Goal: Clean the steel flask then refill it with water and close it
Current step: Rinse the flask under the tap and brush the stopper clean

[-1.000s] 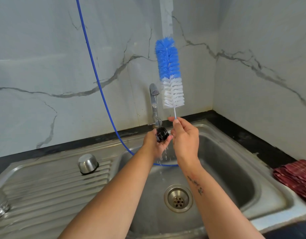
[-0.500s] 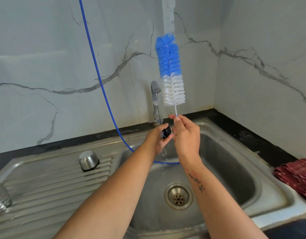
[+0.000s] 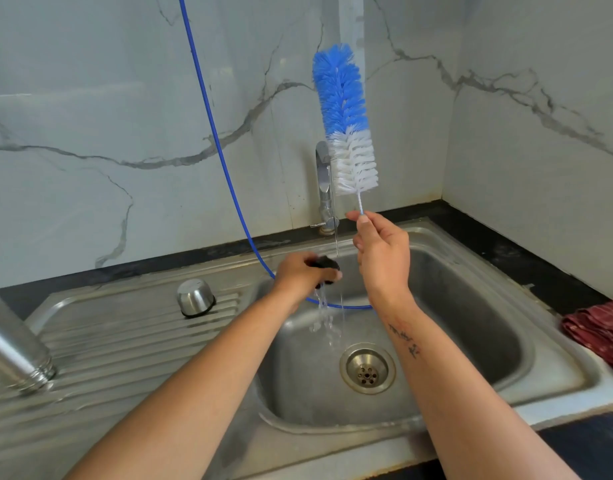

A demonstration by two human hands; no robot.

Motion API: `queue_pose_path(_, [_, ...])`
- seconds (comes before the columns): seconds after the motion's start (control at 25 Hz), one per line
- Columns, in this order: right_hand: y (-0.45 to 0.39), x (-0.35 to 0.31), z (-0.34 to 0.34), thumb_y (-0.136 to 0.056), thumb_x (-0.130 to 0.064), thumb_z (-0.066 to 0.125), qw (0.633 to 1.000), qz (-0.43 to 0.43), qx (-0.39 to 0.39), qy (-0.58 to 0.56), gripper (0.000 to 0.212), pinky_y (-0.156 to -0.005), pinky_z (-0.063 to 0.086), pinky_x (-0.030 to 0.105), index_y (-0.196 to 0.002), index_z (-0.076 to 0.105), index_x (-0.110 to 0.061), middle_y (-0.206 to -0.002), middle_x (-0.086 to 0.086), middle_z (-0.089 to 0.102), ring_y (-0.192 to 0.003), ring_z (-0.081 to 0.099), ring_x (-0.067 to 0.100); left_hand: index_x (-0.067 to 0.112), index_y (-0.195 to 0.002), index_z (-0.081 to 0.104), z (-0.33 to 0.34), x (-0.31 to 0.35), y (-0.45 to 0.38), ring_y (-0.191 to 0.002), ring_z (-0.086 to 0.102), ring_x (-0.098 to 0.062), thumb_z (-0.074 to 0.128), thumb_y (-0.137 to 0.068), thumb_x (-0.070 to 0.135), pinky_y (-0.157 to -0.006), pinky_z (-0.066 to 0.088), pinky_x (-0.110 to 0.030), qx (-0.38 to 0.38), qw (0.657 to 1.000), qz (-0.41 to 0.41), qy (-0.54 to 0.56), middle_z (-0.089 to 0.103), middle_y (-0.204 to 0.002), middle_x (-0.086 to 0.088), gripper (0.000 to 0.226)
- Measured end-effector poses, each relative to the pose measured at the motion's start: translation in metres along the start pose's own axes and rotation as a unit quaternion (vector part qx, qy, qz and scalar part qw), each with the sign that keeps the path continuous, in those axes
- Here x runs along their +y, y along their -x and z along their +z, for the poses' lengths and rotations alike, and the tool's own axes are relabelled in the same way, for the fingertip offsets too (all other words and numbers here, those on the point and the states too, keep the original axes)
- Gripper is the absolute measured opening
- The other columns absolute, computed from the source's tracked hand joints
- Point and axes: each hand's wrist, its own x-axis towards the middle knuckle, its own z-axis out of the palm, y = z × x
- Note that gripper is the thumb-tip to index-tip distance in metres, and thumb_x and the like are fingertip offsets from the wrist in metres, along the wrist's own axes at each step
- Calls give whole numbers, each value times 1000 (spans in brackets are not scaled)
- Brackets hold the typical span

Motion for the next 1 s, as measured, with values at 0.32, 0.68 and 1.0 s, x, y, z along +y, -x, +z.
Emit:
queue_pose_path(0.32, [5, 0, 3, -107, -21, 50, 1000, 6, -11, 22, 26, -52, 33, 22, -108, 75, -17, -58, -9, 45, -53, 36, 4, 15, -112, 73, -10, -28, 24, -103, 67, -19, 93, -67, 16, -91, 51, -29, -83, 963, 31, -254, 74, -109, -1, 50])
queue_pose_path(0.68, [5, 4, 4, -107, -21, 50, 999, -9, -13, 36, 26, -53, 33, 22, -107, 75, -15, -56, -12, 43, -53, 36, 5, 30, -106, 68, -16, -4, 23, -107, 69, -16, 92, -67, 10, -92, 54, -25, 61, 991, 86, -83, 73, -106, 5, 50])
queue_pose_path(1.0, [5, 4, 6, -107, -20, 48, 999, -17, -26, 45, 26, -52, 33, 22, -106, 74, -15, -58, -9, 41, -53, 35, 6, 20, -118, 67, -18, 9, 22, -91, 63, -5, 93, -67, 9, -81, 49, -18, 106, 990, 87, -15, 67, -100, 9, 58])
